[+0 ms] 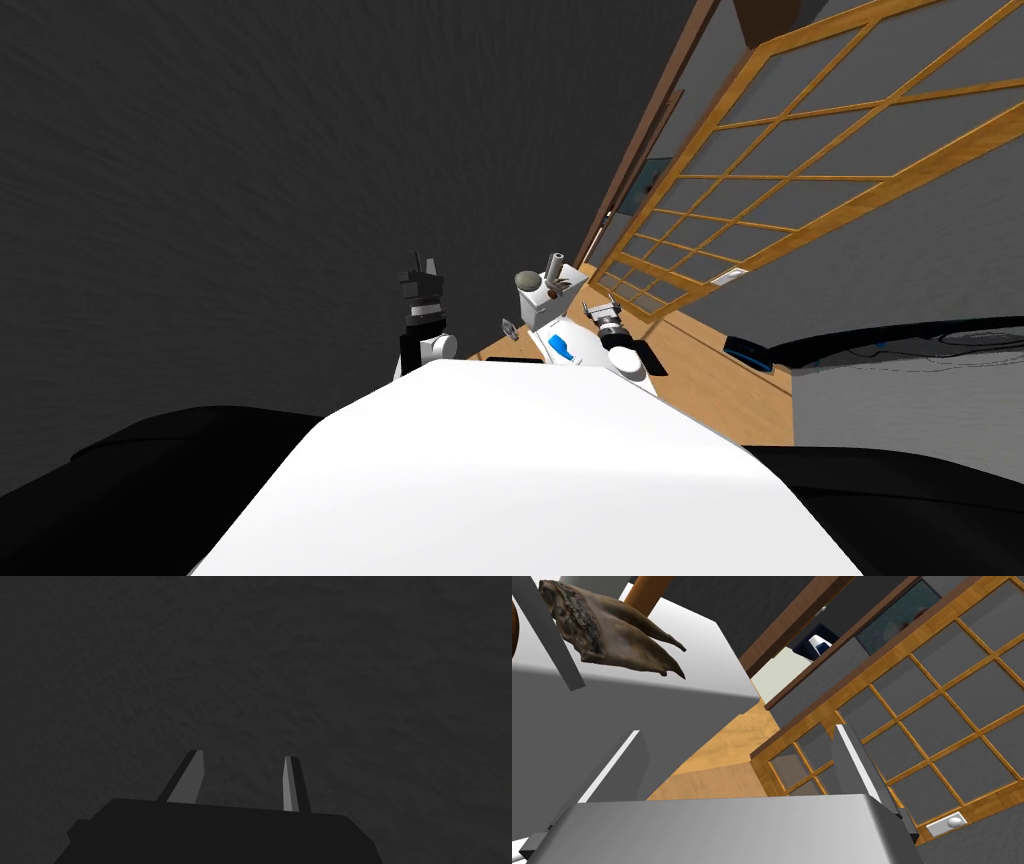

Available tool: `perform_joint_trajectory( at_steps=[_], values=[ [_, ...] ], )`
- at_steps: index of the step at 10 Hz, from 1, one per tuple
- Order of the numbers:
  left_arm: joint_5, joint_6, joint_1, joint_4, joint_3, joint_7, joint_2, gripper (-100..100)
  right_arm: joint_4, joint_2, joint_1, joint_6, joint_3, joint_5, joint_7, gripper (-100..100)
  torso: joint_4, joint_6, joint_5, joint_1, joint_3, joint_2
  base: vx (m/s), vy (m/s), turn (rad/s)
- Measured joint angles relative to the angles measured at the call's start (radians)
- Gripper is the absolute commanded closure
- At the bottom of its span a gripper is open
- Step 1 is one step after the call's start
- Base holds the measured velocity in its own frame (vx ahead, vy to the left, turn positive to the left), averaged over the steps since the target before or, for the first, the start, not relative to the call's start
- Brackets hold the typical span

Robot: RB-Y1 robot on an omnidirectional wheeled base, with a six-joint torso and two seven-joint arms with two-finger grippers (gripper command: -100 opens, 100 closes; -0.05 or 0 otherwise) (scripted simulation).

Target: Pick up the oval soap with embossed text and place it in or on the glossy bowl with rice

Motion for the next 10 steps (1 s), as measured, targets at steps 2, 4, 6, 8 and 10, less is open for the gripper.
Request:
perform_joint_trajectory(
  at_steps=[2,4,6,8,10],
  values=[
    [0.000,0.000,0.000,0.000,0.000,0.000,0.000,0,0.035,-0.007,-0.005,0.032,-0.003,-0.066,0.001,-100,0.000,0.000,0.000,-0.001,0.000,0.000,0.016,-0.031,0.143],
    [0.000,0.000,0.000,0.000,0.000,0.000,0.000,0,0.061,-0.014,-0.003,0.063,-0.009,-0.144,0.004,-100,0.000,0.000,0.000,0.000,0.000,0.000,0.012,-0.029,0.086],
    [0.000,0.000,0.000,0.000,0.000,0.000,0.000,0,0.090,-0.001,-0.013,0.118,-0.028,-0.197,0.003,-100,0.000,0.000,0.000,0.000,0.000,0.000,0.009,-0.018,0.052],
    [0.000,0.000,0.000,0.000,0.000,0.000,0.000,0,0.110,-0.006,-0.012,0.142,-0.030,-0.256,0.010,-100,0.000,0.000,0.000,0.001,0.000,0.000,0.013,-0.017,0.129],
    [0.000,0.000,0.000,0.000,0.000,0.000,0.000,0,0.138,0.002,-0.016,0.181,-0.037,-0.314,0.013,-100,0.000,0.000,0.000,0.000,0.000,0.000,0.008,-0.032,0.122]
  ],
)
